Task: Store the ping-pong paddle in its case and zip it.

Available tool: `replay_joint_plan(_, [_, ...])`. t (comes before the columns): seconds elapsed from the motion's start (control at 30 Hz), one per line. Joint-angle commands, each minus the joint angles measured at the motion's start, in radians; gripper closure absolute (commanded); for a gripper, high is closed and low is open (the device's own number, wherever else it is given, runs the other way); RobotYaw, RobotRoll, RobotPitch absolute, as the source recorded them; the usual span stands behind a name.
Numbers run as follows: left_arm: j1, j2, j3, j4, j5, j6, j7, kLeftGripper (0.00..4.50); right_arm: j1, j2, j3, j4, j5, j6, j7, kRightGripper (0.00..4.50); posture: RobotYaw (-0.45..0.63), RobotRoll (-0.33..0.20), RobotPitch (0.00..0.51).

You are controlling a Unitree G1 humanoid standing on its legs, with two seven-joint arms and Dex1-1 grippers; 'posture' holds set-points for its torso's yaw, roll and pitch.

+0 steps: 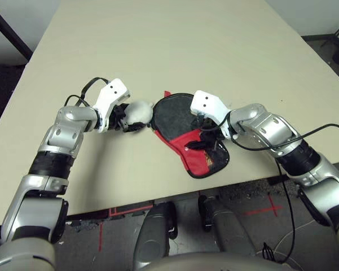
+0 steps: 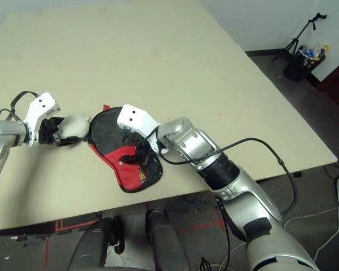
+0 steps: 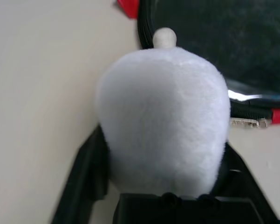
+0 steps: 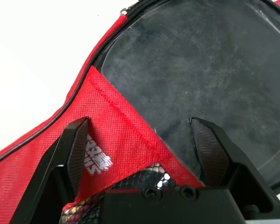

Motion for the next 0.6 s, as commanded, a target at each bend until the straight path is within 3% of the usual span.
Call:
replay_joint_plan(0.03, [-0.046, -0.014, -0.011, 0.066, 0.029, -0.029, 0.014, 2.69, 0.035, 0.006, 0.044, 0.035, -0.040, -0.011, 0.018, 0.00, -0.04, 0.000, 0.192])
replay_joint_plan(0.13, [-0.116, -0.042, -0.019, 0.162, 0.061, -0.075, 0.036, 3.46, 0.050, 0.007, 0.044, 0.037, -0.057, -0.017, 0.031, 0.00, -0.04, 0.000, 0.193])
replay_joint_plan(0.27, [-0.237, -0.103, -0.028, 0.361, 0.104, -0.163, 0.085, 3.96, 0.063, 0.013, 0.046, 0.036, -0.071, -0.016, 0.041, 0.00, -0.05, 0.000, 0.199])
replay_joint_plan(0.6, [-0.511, -0.284, -0.019, 0.805, 0.205, -0.395, 0.361, 4.00, 0.085, 0.038, 0.041, 0.015, -0.087, 0.008, 0.044, 0.00, -0.08, 0.000, 0.220])
